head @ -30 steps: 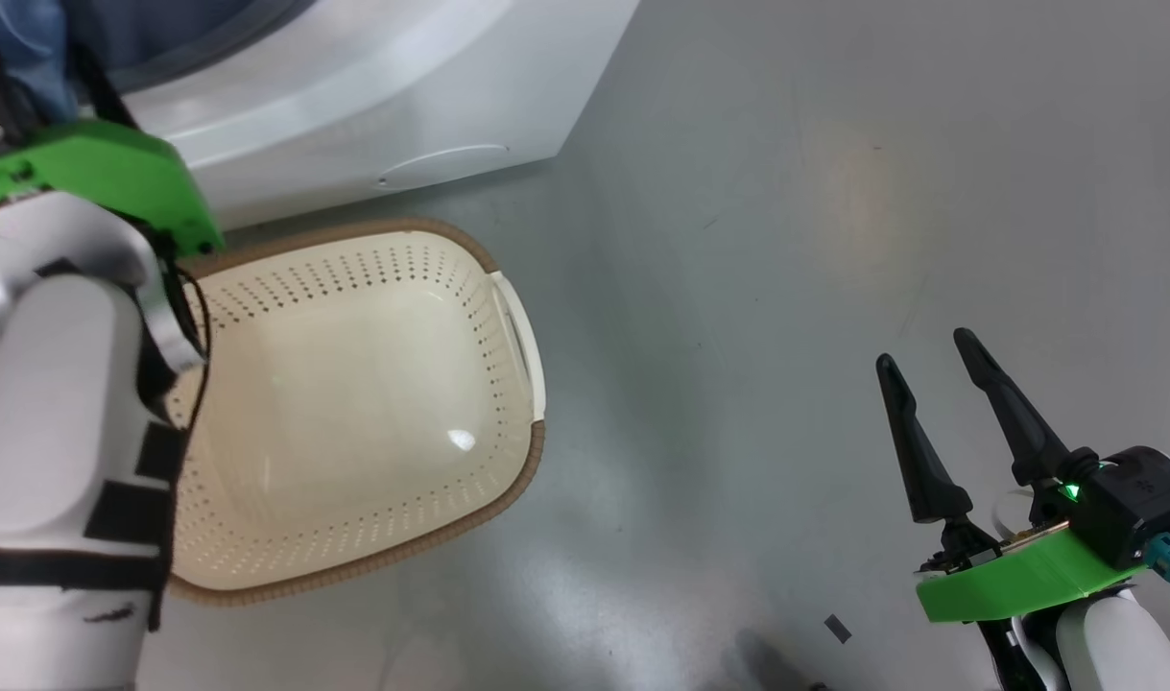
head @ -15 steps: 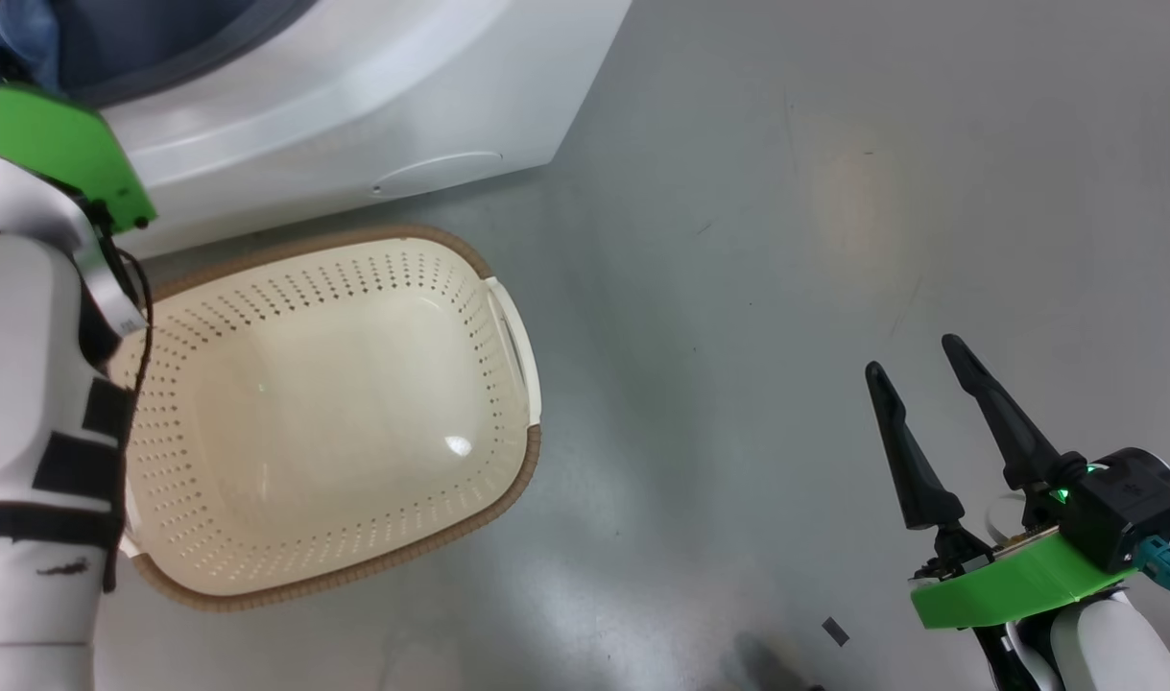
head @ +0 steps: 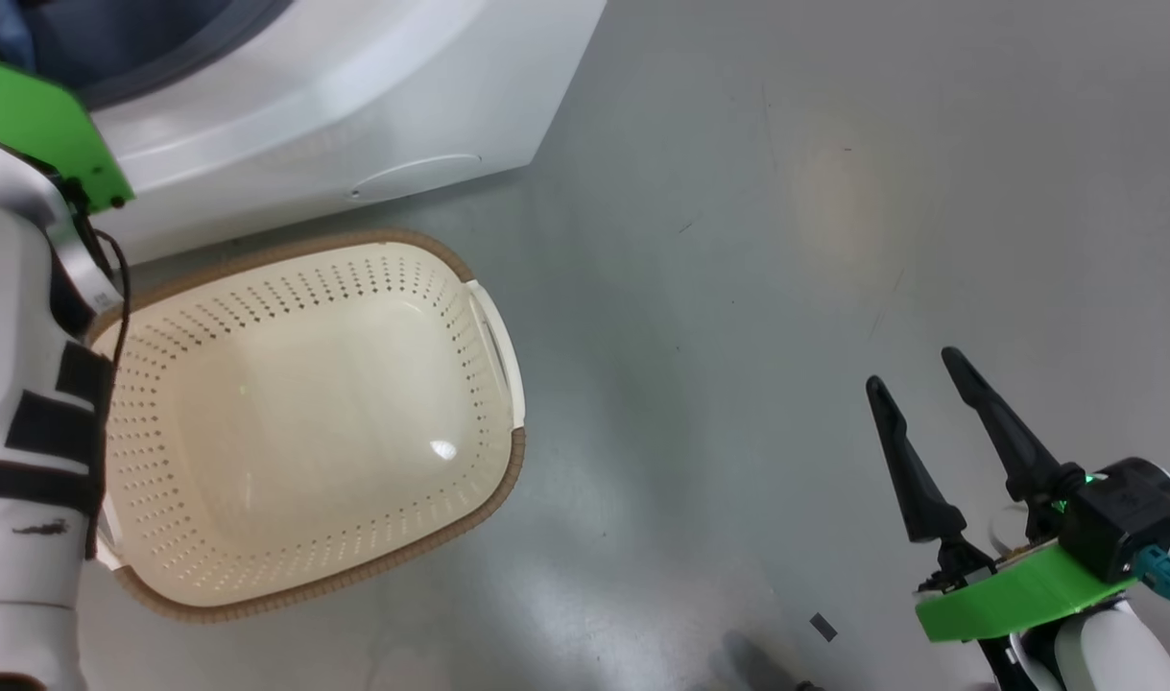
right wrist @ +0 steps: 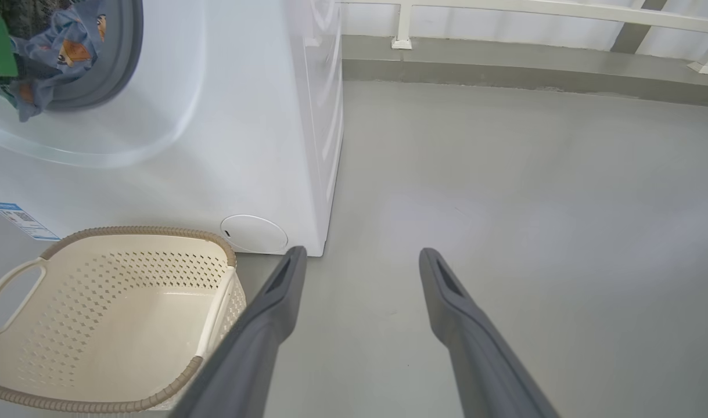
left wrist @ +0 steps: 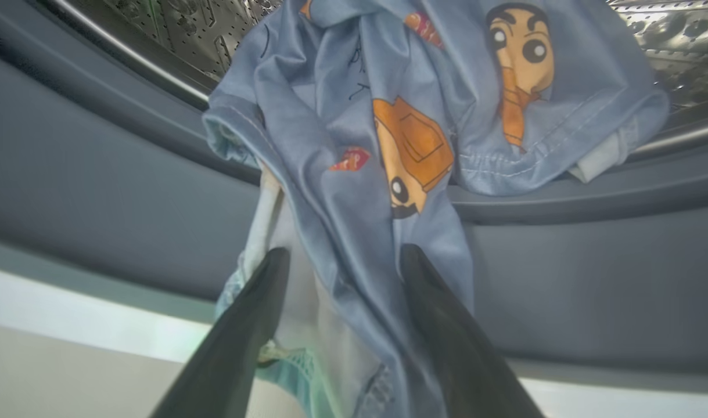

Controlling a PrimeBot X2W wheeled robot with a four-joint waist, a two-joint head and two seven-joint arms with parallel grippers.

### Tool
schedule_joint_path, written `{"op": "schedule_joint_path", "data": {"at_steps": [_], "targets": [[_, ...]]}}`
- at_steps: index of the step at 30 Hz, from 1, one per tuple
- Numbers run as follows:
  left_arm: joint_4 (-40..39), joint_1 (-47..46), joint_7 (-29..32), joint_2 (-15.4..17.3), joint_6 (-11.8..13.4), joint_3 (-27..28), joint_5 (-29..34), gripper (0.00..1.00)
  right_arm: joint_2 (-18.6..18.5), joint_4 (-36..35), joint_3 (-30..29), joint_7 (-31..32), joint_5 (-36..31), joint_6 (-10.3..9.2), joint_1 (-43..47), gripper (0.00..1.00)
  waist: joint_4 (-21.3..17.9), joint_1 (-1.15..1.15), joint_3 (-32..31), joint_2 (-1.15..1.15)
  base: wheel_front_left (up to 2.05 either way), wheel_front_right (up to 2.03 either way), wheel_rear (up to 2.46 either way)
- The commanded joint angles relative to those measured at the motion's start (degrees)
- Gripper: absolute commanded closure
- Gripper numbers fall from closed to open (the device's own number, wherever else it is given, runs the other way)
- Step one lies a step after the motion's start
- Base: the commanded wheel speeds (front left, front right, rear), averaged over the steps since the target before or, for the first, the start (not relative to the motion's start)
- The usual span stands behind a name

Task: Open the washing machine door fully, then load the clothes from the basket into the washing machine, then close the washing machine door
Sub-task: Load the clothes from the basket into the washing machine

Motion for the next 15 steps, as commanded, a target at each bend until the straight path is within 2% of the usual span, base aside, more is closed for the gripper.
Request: {"op": "schedule_joint_path", "data": {"at_steps": [1, 6, 7, 8, 9, 10, 11, 12, 15], "targets": [[-0.22, -1.95, -0.63, 2.3, -0.55, 1.15, -0.07, 0.0, -1.33, -1.04, 1.26, -0.28, 0.53, 0.09, 2.34, 0.0, -0.11, 0.0, -0.03, 0.0, 0.0, 0.0, 0.0], [2.85, -3.9, -0.65, 2.63, -1.64, 1.16, -0.77, 0.0, -2.02, -1.49, 1.2, -0.28, 0.56, 0.09, 2.73, 0.0, -0.29, 0.0, 0.65, 0.0, 0.0, 0.0, 0.0], [3.43, -4.3, -0.76, 2.57, -1.77, 1.32, -1.06, 0.04, -2.11, -1.53, 1.15, -0.28, 0.56, 0.09, 2.77, 0.0, -0.27, 0.0, 0.81, 0.0, 0.0, 0.0, 0.0], [3.98, -4.66, -0.88, 2.41, -2.02, 1.49, -1.45, 0.15, -2.18, -1.58, 1.13, -0.28, 0.59, 0.09, 2.79, 0.0, -0.27, 0.0, 0.96, 0.0, 0.0, 0.0, 0.0], [4.53, -5.02, -1.14, 2.4, -2.1, 1.46, -1.5, 0.34, -2.24, -1.61, 1.15, -0.28, 0.62, 0.09, 2.83, 0.0, -0.27, 0.0, 1.11, 0.0, 0.0, 0.0, 0.0], [4.94, -5.41, -1.57, 2.35, -2.17, 1.59, -1.69, 0.44, -2.29, -1.64, 1.2, -0.28, 0.66, 0.09, 2.82, 0.0, -0.3, 0.0, 1.27, 0.0, 0.0, 0.0, 0.0], [5.31, -5.7, -2.0, 2.17, -2.4, 1.82, -2.09, 0.85, -2.31, -1.67, 1.25, -0.28, 0.73, 0.09, 2.8, 0.0, -0.33, 0.0, 1.38, 0.0, 0.0, 0.0, 0.0], [5.77, -5.93, -2.45, 2.18, -2.56, 1.67, -2.03, 1.0, -2.35, -1.72, 1.3, -0.28, 0.8, 0.09, 2.8, 0.0, -0.35, 0.0, 1.42, 0.0, 0.0, 0.0, 0.0], [6.72, -6.6, -3.96, 1.92, -3.12, 2.26, -2.95, 1.0, -2.42, -1.82, 1.44, -0.28, 0.94, 0.09, 2.77, 0.0, -0.44, 0.0, 1.73, 0.0, 0.0, 0.0, 0.0]]}}
